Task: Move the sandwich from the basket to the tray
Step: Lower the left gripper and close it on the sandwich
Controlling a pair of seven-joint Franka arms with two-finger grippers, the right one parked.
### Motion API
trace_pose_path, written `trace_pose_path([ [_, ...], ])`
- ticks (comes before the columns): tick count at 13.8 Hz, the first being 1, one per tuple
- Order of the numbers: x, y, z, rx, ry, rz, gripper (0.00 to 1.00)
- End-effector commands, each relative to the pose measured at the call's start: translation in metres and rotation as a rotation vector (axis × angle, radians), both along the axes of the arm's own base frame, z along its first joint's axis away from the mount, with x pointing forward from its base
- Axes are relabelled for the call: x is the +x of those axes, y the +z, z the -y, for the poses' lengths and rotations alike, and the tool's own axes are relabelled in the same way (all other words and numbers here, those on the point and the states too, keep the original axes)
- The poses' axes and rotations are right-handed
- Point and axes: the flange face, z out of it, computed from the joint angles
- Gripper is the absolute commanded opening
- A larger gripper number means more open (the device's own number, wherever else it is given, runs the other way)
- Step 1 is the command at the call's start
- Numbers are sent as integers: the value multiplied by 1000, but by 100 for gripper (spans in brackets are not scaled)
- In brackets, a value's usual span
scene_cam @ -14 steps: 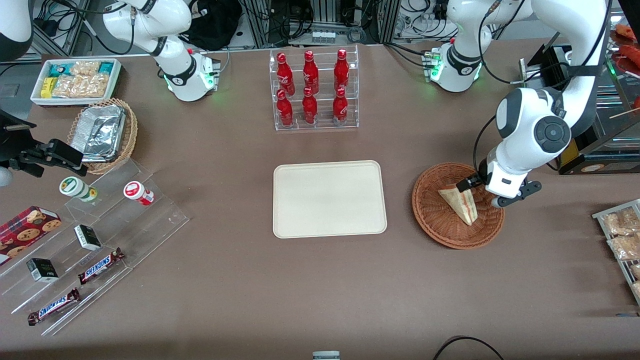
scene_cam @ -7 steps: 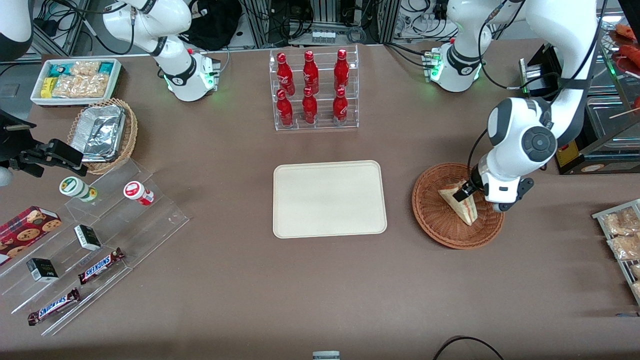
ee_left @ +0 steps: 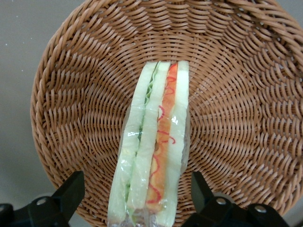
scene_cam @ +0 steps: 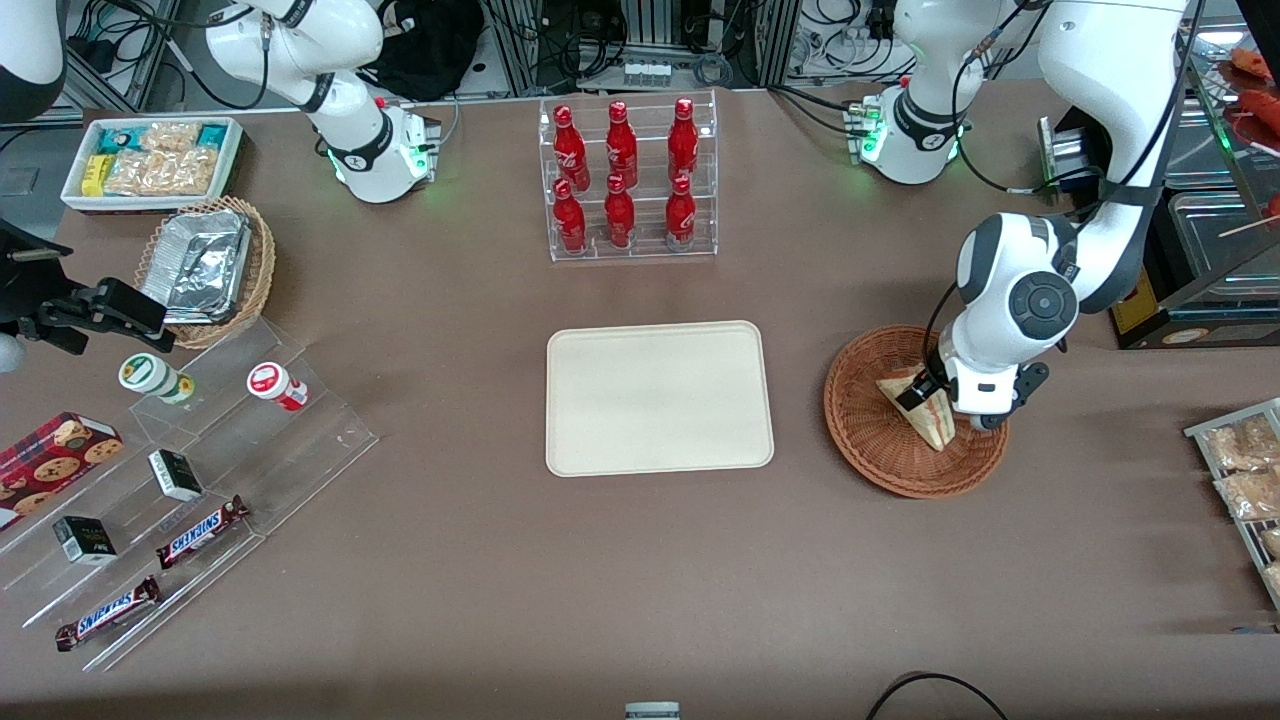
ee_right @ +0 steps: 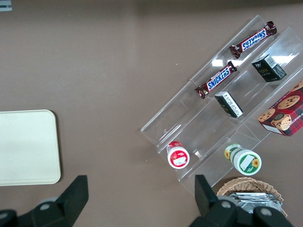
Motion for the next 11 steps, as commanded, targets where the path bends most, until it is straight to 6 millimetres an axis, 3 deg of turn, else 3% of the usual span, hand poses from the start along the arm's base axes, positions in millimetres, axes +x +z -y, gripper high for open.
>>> trace_pose_path([
  [1,-3,-10,4,21,65,8,87],
  [2,-4,-13,9,23,82,9,70],
  [4,-4,-11,13,22,75,12,20],
  [5,-3,-9,13,23,68,13,12],
  [8,2,9,12,24,34,19,8],
  [11,19,51,16,37,-68,-58,7],
])
